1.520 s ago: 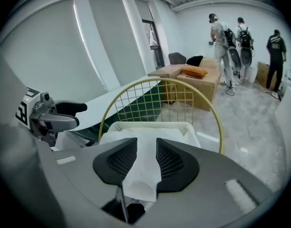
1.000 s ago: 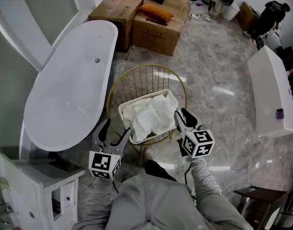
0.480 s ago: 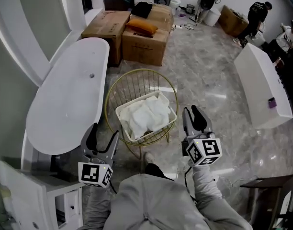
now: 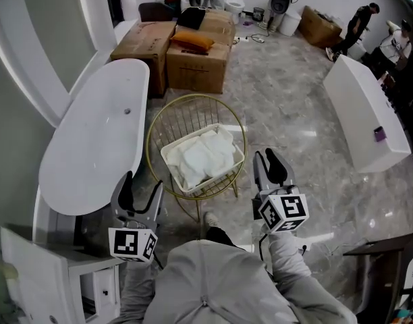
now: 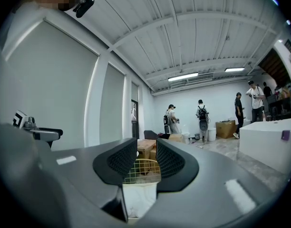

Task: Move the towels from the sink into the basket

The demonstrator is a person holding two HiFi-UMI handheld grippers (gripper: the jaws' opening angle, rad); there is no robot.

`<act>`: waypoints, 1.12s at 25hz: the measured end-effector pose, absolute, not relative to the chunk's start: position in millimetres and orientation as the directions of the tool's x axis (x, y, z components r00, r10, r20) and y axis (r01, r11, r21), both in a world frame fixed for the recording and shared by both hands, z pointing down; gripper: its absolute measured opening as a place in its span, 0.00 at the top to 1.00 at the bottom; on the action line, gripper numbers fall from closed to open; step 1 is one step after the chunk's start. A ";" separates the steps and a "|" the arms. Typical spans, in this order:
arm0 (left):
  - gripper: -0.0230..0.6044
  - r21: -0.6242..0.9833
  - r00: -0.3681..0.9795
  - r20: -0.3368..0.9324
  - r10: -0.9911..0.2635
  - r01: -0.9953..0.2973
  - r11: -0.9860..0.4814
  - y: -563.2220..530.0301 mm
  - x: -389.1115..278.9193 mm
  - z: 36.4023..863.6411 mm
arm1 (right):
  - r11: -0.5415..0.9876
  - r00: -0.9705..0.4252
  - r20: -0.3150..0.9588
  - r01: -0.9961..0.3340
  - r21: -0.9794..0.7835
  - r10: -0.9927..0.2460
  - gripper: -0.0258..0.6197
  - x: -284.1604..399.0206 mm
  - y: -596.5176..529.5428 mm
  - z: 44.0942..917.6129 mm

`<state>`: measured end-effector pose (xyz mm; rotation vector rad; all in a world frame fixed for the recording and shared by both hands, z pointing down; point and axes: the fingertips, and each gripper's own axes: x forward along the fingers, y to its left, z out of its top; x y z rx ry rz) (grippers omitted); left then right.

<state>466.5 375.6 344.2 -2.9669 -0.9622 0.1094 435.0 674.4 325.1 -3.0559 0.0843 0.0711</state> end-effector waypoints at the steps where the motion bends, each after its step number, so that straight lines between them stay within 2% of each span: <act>1: 0.40 -0.043 0.806 -0.063 0.589 0.587 -0.808 376.1 465.9 343.2 | -0.995 0.997 -0.047 -0.060 -0.083 -0.057 0.80 434.2 672.4 325.9; 15: 0.40 -0.060 0.806 -0.076 0.588 0.585 -0.809 373.0 471.4 335.5 | -0.997 0.997 0.034 -0.071 -0.029 -0.072 0.80 443.4 656.7 339.8; 28: 0.40 -0.052 0.800 -0.057 0.597 0.595 -0.802 378.3 484.7 345.5 | -0.999 0.998 0.047 -0.049 -0.020 -0.050 0.80 451.5 660.5 349.9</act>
